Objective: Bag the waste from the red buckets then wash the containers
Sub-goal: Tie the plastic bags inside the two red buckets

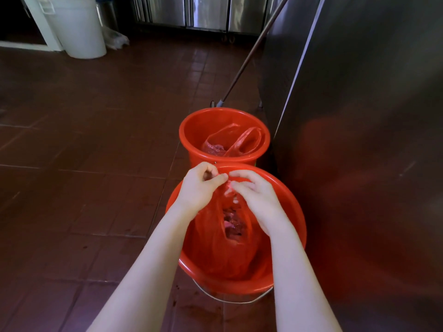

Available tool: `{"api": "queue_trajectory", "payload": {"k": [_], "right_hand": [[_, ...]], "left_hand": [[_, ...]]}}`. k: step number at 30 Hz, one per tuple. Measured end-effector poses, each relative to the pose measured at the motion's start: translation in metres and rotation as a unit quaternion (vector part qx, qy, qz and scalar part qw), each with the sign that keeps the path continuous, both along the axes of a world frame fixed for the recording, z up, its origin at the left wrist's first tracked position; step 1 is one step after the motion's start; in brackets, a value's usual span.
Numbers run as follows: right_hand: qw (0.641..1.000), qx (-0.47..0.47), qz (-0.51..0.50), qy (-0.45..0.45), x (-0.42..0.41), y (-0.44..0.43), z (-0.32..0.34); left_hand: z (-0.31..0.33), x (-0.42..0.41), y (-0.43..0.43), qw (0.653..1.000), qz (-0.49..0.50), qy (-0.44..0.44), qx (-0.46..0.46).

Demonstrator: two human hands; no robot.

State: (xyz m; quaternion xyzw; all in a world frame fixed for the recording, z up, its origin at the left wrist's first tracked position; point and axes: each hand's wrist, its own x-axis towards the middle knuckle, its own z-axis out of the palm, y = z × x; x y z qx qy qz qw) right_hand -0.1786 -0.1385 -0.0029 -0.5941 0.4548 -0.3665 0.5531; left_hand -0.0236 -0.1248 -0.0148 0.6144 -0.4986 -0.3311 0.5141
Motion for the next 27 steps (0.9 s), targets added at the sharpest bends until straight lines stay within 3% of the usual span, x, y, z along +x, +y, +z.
{"api": "queue_trajectory", "payload": {"k": [4,10,13,18,22,24,27], "right_hand": [[0.996,-0.025,0.073,0.040,-0.002,0.002,0.002],[0.982,-0.154,-0.061,0.089,0.000,-0.003,-0.002],[0.989,-0.109,-0.081,0.051,-0.005,-0.007,-0.004],[0.997,-0.009,0.043,-0.057,-0.004,-0.004,-0.005],[0.997,0.008,0.000,-0.071,-0.020,-0.002,-0.010],[0.997,0.025,0.006,-0.068,-0.027,0.001,-0.015],[0.993,0.041,-0.007,-0.114,-0.023,0.001,-0.012]], "left_hand": [[0.000,-0.001,-0.002,0.997,0.030,0.037,0.065],[0.007,0.003,0.004,0.986,-0.007,0.124,0.107],[0.008,0.006,0.006,0.984,0.005,0.142,0.109],[0.000,0.009,0.005,0.973,0.039,0.192,0.123],[-0.015,0.026,0.006,0.975,0.163,0.047,0.145],[-0.021,0.025,0.010,0.973,0.179,0.022,0.145],[-0.018,0.018,0.010,0.975,0.150,0.128,0.098]]}}
